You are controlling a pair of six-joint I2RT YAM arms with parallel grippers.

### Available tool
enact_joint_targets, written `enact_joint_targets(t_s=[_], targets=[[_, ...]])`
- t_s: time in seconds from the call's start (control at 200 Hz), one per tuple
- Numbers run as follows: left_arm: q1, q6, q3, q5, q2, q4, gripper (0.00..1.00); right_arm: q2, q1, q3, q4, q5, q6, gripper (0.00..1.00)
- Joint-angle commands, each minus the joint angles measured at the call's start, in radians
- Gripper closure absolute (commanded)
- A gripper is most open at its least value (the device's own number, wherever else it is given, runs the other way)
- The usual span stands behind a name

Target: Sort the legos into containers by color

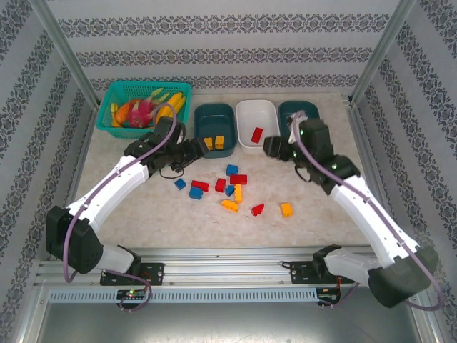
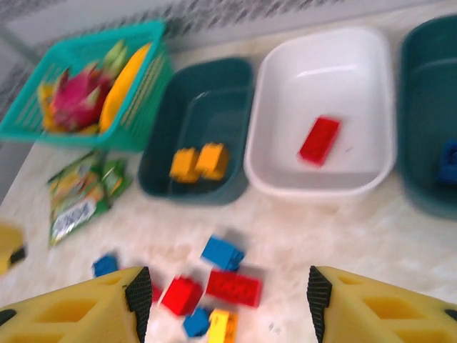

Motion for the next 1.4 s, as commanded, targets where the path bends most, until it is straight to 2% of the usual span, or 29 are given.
enact_joint_targets(t_s=[0.0,0.175,0.305,0.465,0.53,0.59,0.774,0.884,1.049,1.224,1.399], targets=[[0.015,-0.084,-0.053,-0.004,-0.019,-0.024,0.30,-0.080,0.083,-0.155,0.128,-0.104,-0.022,0.38],[0.018,-0.145,-0.125,-0.007,-0.032,0.021,0.30,-0.114,0.207,-0.272,0.111,-0.017,0.030,0.38],[0.012,-0.153,-0.153,0.034,-0.032,0.065,0.30,-0.043,0.215,-0.229,-0.076,0.070,0.157,0.39],[-0.033,-0.072,-0.159,0.109,-0.023,0.099,0.30,0.101,0.177,-0.104,-0.350,0.025,0.305,0.43],[-0.049,-0.027,-0.160,0.125,-0.025,0.094,0.30,0.152,0.150,-0.084,-0.400,-0.047,0.389,0.46],[-0.060,0.007,-0.168,0.133,-0.033,0.093,0.30,0.181,0.148,-0.077,-0.421,-0.064,0.469,0.46],[-0.073,0.048,-0.191,0.174,-0.065,0.109,0.30,0.231,0.157,-0.163,-0.337,-0.108,0.778,0.45],[-0.084,0.083,-0.191,0.212,-0.075,0.134,0.30,0.278,0.180,-0.204,-0.258,-0.114,0.900,0.40],[-0.097,0.120,-0.218,0.250,-0.098,0.170,0.30,0.337,0.186,-0.243,-0.159,-0.105,0.988,0.39],[-0.103,0.118,-0.238,0.248,-0.124,0.180,0.30,0.402,0.176,-0.224,-0.115,-0.110,0.995,0.39],[-0.105,0.111,-0.242,0.234,-0.140,0.174,0.30,0.446,0.176,-0.232,-0.097,-0.127,1.015,0.50]])
